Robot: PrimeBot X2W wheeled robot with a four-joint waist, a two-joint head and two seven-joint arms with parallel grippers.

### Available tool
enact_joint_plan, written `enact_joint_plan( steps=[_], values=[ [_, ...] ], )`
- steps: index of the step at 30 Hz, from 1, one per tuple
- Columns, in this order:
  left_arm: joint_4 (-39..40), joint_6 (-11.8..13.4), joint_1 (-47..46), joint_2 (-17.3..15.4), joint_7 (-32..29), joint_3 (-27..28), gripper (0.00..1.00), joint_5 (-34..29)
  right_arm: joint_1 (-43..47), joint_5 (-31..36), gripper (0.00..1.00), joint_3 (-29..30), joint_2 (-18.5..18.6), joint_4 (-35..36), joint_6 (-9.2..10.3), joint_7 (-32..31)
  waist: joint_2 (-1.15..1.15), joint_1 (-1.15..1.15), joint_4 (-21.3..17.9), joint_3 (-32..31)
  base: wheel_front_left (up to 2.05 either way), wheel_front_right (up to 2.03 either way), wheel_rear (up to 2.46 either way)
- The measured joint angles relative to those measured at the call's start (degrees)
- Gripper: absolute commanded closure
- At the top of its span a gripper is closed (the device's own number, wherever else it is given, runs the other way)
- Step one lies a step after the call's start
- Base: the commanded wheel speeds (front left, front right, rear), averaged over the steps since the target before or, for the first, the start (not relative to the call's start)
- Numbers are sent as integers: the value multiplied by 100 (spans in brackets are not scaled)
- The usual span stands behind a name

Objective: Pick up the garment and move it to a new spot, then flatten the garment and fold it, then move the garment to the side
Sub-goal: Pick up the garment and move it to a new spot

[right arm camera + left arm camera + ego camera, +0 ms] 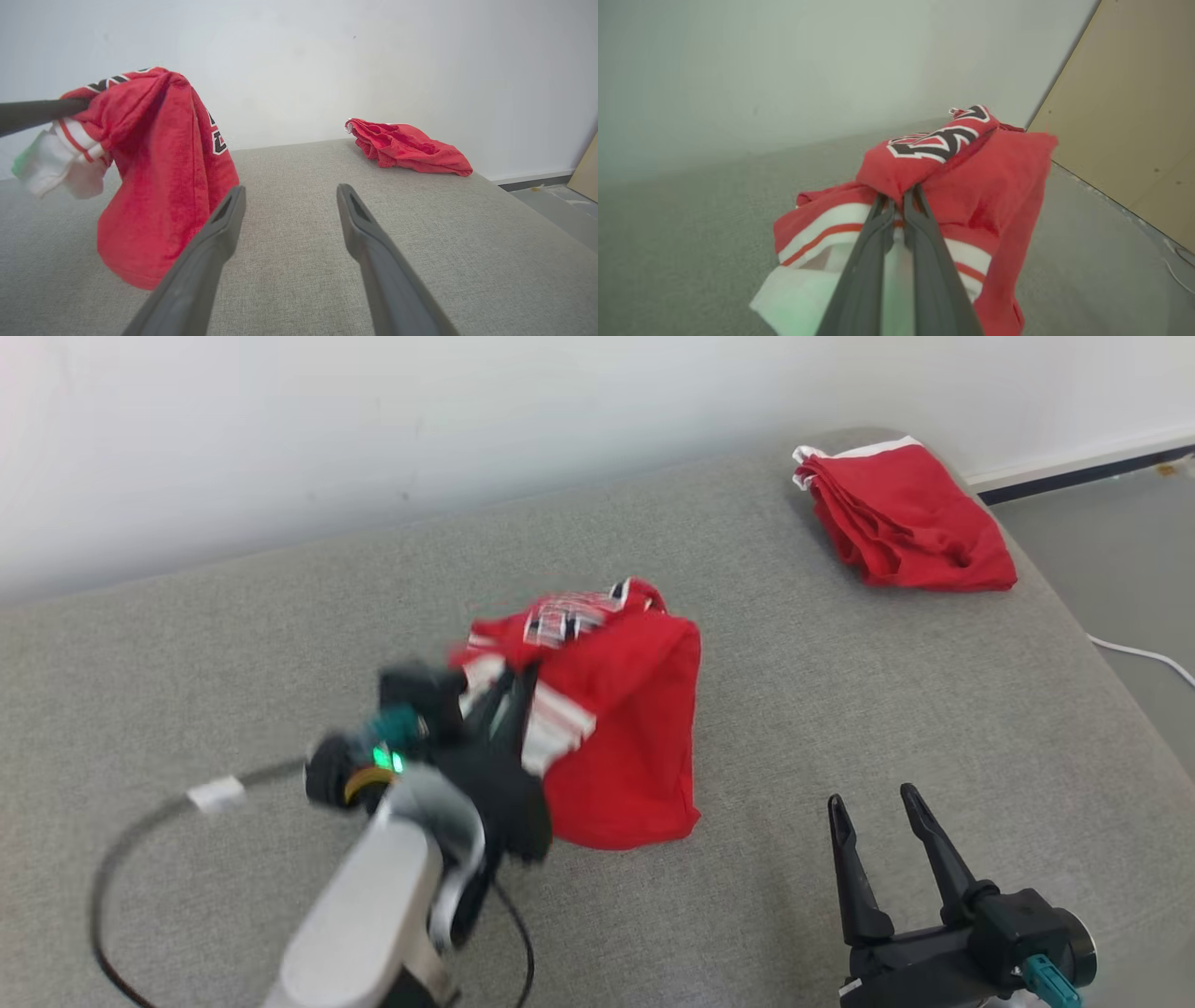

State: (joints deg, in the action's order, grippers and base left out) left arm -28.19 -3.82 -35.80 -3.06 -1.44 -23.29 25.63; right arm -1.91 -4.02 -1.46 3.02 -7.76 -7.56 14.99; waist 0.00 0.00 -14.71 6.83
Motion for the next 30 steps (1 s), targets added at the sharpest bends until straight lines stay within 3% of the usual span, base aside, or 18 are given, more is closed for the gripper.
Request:
enact_joint_plan(
  steps=[5, 6, 7, 11, 18, 24, 30],
  values=[
    [-904, -25, 333, 9, 227, -290, 100, -24, -19, -21, 0, -34, -1, -57, 0, 0, 0, 0, 54, 13, 0, 0, 0],
    [-1047, -30, 354, 10, 285, -327, 65, 22, -21, -25, 0, -38, -1, -69, 0, 0, 0, 0, 67, 3, 0, 0, 0],
    [-1152, -40, 357, 4, 337, -398, 0, 27, -24, -25, 0, -44, -2, -81, 0, 0, 0, 0, 83, -10, 0, 0, 0],
    [-1281, -70, 353, 13, 657, -666, 0, 263, -17, -14, 0, -44, -4, -122, 0, 0, 0, 0, 159, -94, 0, 0, 0],
    [-978, 96, 215, -13, 1304, -762, 0, 470, 191, 46, 0, 141, -4, -73, 0, 1, 0, 0, 447, -337, 0, 0, 0],
    [-533, 185, 229, -423, 1530, -719, 0, 207, 253, 66, 0, 255, -4, 31, 0, 1, 0, 0, 696, -472, 0, 0, 0],
    [193, 455, 674, -932, 1633, -348, 0, 58, 348, 82, 0, 316, -4, 88, 0, 1, 0, 0, 995, -608, 0, 0, 0]
  ],
)
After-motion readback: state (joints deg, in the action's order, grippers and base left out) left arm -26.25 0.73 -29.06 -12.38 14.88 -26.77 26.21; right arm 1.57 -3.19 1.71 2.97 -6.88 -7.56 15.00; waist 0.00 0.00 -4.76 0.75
